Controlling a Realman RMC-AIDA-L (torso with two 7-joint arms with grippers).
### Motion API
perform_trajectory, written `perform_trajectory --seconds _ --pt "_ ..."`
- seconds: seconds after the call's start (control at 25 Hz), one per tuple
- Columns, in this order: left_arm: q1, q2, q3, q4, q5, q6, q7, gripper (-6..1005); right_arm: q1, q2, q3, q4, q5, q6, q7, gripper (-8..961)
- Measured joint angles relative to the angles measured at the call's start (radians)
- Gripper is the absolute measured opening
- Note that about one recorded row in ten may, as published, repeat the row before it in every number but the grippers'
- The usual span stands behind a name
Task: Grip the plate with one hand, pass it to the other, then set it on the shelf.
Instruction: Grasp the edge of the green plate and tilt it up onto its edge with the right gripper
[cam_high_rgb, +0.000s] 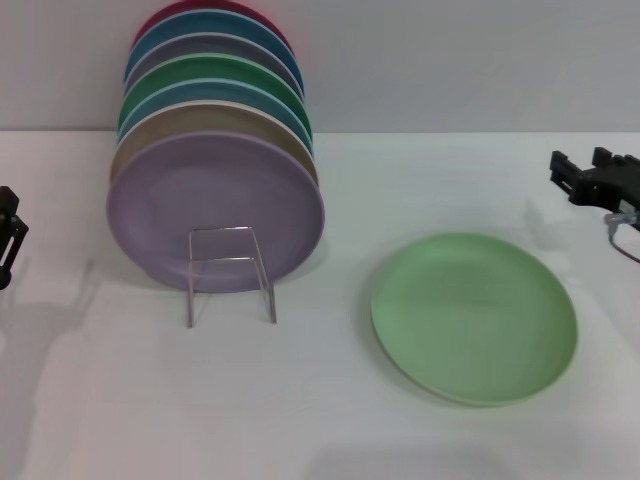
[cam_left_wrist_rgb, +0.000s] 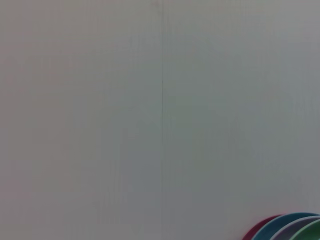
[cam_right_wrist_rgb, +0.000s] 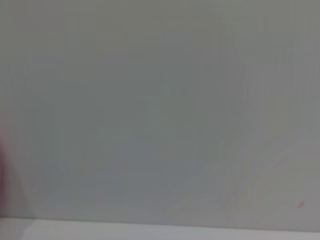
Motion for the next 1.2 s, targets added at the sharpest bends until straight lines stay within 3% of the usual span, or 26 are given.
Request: perform_trajectory --seconds 0.08,0.12,0.16,0.32,0.48,0.52,0.64,0.72,0.92,1.2 --pt "0.000 0.000 0.000 -0.002 0.000 0.001 0.000 817 0.010 0.000 0.049 0.008 -0.097 0.058 0.078 532" --pt "0.000 0.000 0.000 -0.002 0.000 0.001 0.000 817 0.018 0.001 0.084 0.029 -0.235 0.098 0.186 532" --pt "0.000 0.000 0.000 -0.002 0.000 0.001 0.000 817 0.018 0.001 0.084 0.029 -0.235 0.098 0.186 532" --pt "0.000 -0.001 0.000 -0.008 0.002 0.003 0.000 817 0.033 0.002 0.104 0.106 -0.568 0.191 0.434 531" --pt "0.001 -0.003 0.005 -0.014 0.005 0.006 0.000 817 0.072 0.000 0.135 0.191 -0.781 0.401 0.602 531" --pt "0.002 -0.004 0.006 -0.015 0.005 0.006 0.000 817 0.098 0.000 0.154 0.217 -0.821 0.519 0.634 531" --pt "0.003 -0.004 0.008 -0.017 0.006 0.006 -0.003 817 0.126 -0.001 0.176 0.235 -0.835 0.632 0.652 531" --pt "0.003 -0.004 0.008 -0.018 0.006 0.004 -0.008 817 0.173 -0.002 0.217 0.247 -0.844 0.810 0.670 531" --pt "0.006 -0.005 0.008 -0.030 0.006 -0.001 -0.011 817 0.214 -0.003 0.246 0.271 -0.891 0.998 0.714 530" --pt "0.009 -0.005 0.008 -0.032 0.004 -0.002 -0.011 817 0.254 -0.004 0.248 0.262 -0.954 1.134 0.736 530"
